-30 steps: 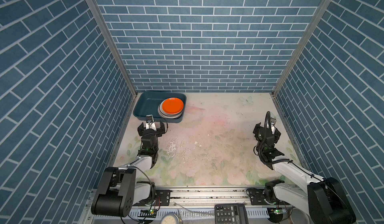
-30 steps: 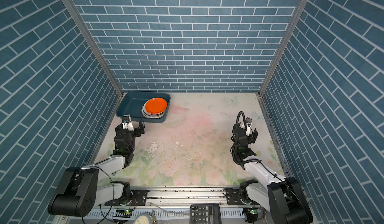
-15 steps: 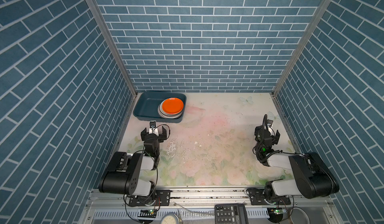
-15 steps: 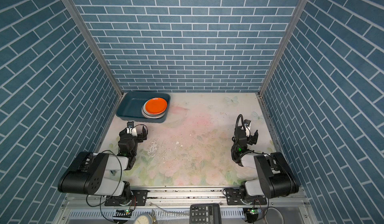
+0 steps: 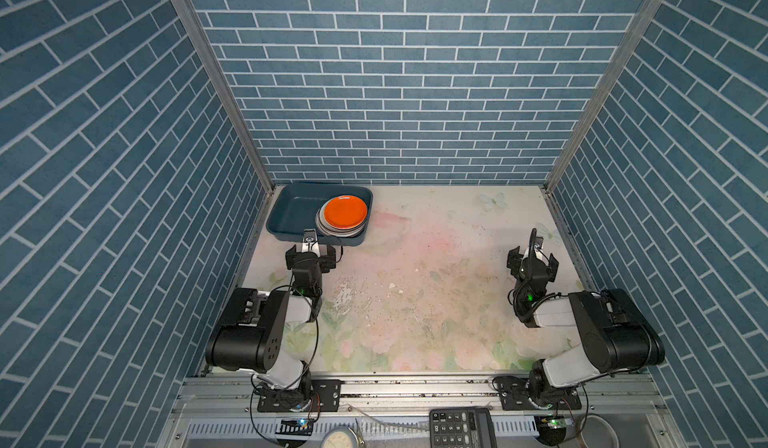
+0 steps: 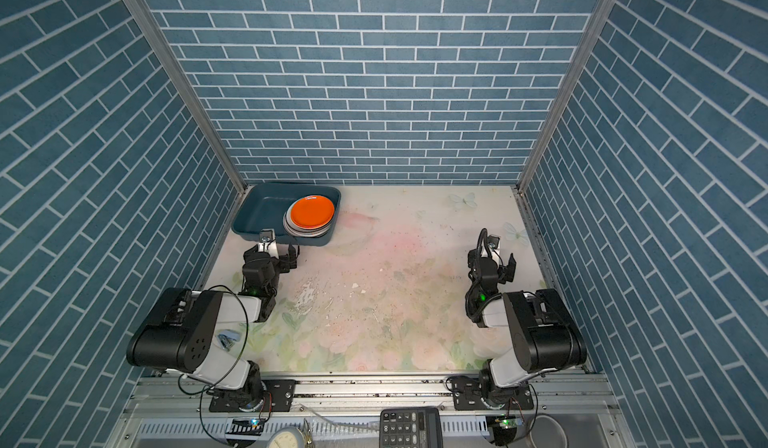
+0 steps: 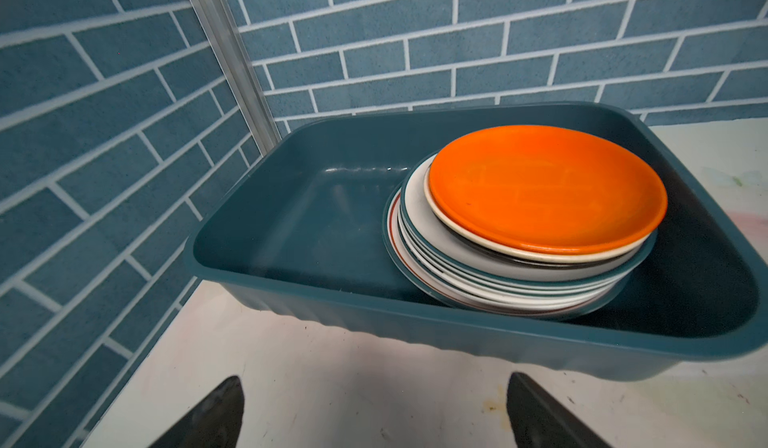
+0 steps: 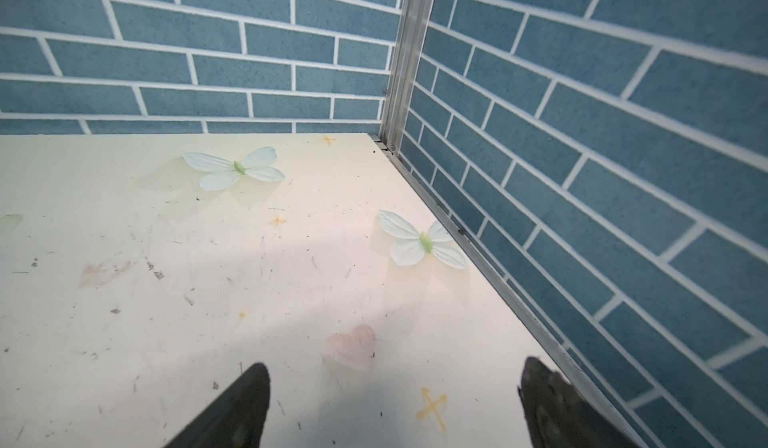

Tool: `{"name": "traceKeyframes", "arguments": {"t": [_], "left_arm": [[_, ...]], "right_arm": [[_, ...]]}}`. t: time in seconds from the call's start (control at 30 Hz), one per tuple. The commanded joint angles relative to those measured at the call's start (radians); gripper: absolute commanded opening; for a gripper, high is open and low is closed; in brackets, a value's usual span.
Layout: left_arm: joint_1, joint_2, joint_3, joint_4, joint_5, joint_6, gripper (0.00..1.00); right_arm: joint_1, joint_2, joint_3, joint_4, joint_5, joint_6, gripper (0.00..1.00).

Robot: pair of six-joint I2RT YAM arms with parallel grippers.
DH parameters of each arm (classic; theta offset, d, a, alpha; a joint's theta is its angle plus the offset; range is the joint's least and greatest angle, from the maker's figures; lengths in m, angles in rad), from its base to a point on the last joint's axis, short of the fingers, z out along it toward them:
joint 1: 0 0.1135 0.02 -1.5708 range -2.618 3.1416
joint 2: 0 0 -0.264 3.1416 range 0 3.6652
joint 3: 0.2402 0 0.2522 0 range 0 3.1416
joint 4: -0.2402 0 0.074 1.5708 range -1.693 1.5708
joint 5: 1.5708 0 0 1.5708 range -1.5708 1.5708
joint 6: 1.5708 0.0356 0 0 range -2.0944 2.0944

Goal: Place the plates into the plastic bin on the countertop

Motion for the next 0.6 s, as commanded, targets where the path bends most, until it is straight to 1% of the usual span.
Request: {"name": "traceKeyframes", "arguments": {"t": [0.0, 0.03, 0.1, 0.17, 0.2, 0.23, 0.3, 0.33, 0.37, 0.4, 0.43, 0.47, 0.57], "left_arm": [[0.003, -0.012, 0.006, -0.059, 0.005, 0.005, 1.0], [0.004, -0.011, 0.008, -0.059, 0.005, 0.004, 1.0], [0.004, -0.012, 0.008, -0.06, 0.005, 0.004, 1.0], [0.005, -0.011, 0.008, -0.06, 0.005, 0.004, 1.0], [0.005, -0.013, 0.007, -0.06, 0.005, 0.004, 1.0], [0.004, -0.012, 0.007, -0.06, 0.005, 0.004, 1.0], [0.005, -0.012, 0.007, -0.062, 0.005, 0.004, 0.99], [0.005, -0.012, 0.008, -0.06, 0.005, 0.004, 1.0], [0.004, -0.012, 0.007, -0.061, 0.005, 0.004, 1.0], [0.005, -0.012, 0.007, -0.061, 0.005, 0.004, 1.0], [0.005, -0.01, 0.008, -0.061, 0.005, 0.002, 1.0], [0.005, -0.012, 0.009, -0.064, 0.005, 0.002, 1.0], [0.005, -0.012, 0.01, -0.063, 0.005, 0.002, 0.99]], "right_arm": [[-0.042, -0.031, 0.049, -0.14, -0.124, 0.016, 0.95], [-0.054, -0.033, 0.056, -0.159, -0.147, 0.023, 0.95], [-0.068, -0.037, 0.028, -0.117, -0.212, 0.022, 0.96], [-0.102, -0.026, -0.03, -0.008, -0.317, 0.031, 0.98], [-0.118, 0.008, -0.052, 0.055, -0.353, 0.038, 0.99], [-0.124, 0.059, -0.064, 0.157, -0.352, 0.034, 0.99], [-0.138, 0.01, -0.032, 0.01, -0.355, 0.064, 0.99], [-0.142, 0.038, -0.011, 0.02, -0.349, 0.064, 0.99], [-0.144, 0.023, 0.026, -0.082, -0.331, 0.079, 0.99], [-0.15, 0.027, 0.063, -0.146, -0.325, 0.091, 0.99], [-0.159, 0.032, 0.056, -0.126, -0.34, 0.094, 0.99], [-0.163, 0.025, 0.059, -0.145, -0.334, 0.105, 0.99], [-0.164, 0.029, 0.053, -0.122, -0.33, 0.1, 0.99]]}}
